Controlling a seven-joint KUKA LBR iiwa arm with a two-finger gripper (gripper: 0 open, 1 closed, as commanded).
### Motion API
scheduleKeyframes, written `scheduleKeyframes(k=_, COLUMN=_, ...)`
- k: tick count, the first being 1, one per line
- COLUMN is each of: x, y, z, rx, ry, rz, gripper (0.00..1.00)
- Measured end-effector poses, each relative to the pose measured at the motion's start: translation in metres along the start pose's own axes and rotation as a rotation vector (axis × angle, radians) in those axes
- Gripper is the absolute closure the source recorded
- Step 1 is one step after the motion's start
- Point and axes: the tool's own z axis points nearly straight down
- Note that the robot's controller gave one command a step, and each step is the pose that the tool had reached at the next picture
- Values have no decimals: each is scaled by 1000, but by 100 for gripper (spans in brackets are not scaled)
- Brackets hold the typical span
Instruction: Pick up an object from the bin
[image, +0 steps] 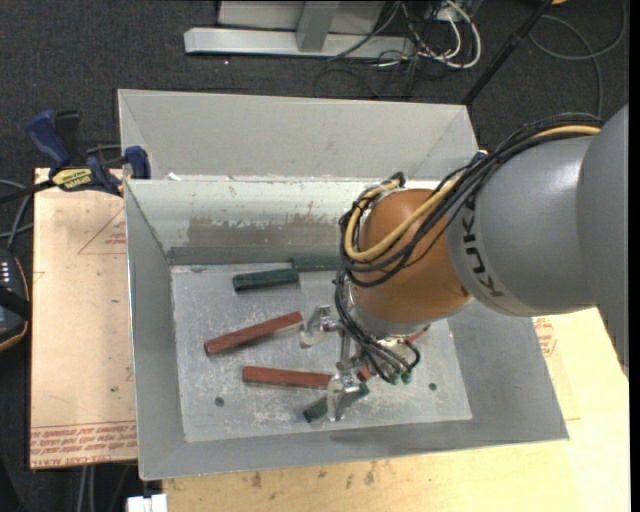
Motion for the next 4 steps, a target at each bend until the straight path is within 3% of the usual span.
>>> scheduleKeyframes(k=1, x=-21, y=-11, z=57, rx=-1, ry=-28, rz=-91, gripper=100)
scheduleKeyframes(k=2, x=-21, y=-11, z=57, rx=-1, ry=-28, rz=-91, gripper=100)
scheduleKeyframes(k=3, x=-16, y=4, z=-43, rx=0, ry=0, rz=-141, gripper=100)
scheduleKeyframes(k=4, x=-16, y=4, z=-43, rx=0, ry=0, rz=-141, gripper=100)
